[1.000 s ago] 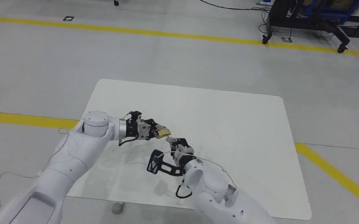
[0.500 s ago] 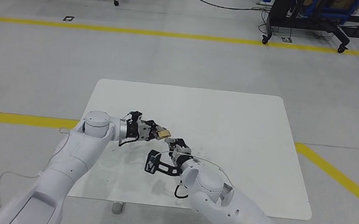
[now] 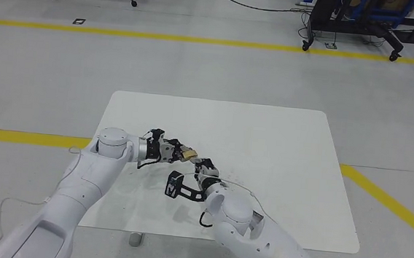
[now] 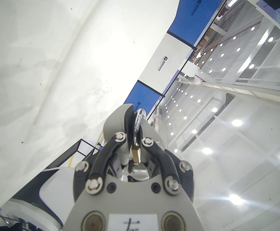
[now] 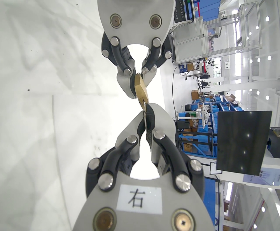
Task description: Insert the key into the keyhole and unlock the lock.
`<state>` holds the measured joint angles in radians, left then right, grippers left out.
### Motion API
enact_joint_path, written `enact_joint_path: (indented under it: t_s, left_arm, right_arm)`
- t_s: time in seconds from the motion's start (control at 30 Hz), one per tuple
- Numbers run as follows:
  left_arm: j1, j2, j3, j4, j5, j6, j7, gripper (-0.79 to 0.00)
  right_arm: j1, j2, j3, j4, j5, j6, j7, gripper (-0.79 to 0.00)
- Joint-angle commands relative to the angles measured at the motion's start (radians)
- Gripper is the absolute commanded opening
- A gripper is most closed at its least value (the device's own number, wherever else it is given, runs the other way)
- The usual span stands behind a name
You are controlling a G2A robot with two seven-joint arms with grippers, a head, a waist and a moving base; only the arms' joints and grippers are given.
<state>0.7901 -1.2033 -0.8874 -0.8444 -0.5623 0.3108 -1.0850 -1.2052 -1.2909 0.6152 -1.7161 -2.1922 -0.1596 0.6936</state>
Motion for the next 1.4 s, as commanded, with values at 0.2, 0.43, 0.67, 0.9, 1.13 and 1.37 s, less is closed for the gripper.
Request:
enact_joint_path:
  t_s: [0.2, 0.43, 0.67, 0.9, 1.13, 1.37]
  left_arm:
    - [0.001, -0.001, -0.004, 0.002, 0.003, 0.003, -0.004, -0.785]
    - [0.001, -0.002, -0.005, 0.002, 0.009, 0.001, -0.011, -0.785]
    - [0.000, -0.003, -0.004, 0.005, 0.015, 0.003, -0.030, -0.785]
    - [-0.002, -0.005, -0.005, 0.007, 0.019, 0.002, -0.036, -0.785]
    - [-0.001, -0.005, -0.012, 0.009, 0.017, 0.003, -0.033, -0.785]
    - [0.001, -0.005, -0.015, 0.008, 0.021, 0.005, -0.028, -0.785]
  right_arm:
    - [-0.007, -0.018, -0.002, 0.008, -0.028, -0.013, 0.012, -0.785]
    - [-0.007, -0.035, 0.003, 0.025, -0.040, -0.029, 0.032, -0.785]
    - [-0.008, -0.051, 0.019, 0.031, -0.040, -0.026, 0.046, -0.785]
    - [-0.020, -0.062, 0.033, 0.030, -0.046, -0.029, 0.041, -0.785]
    - [-0.034, -0.071, 0.050, 0.025, -0.047, -0.025, 0.027, -0.785]
    - [-0.056, -0.076, 0.072, 0.013, -0.053, -0.019, 0.010, -0.714]
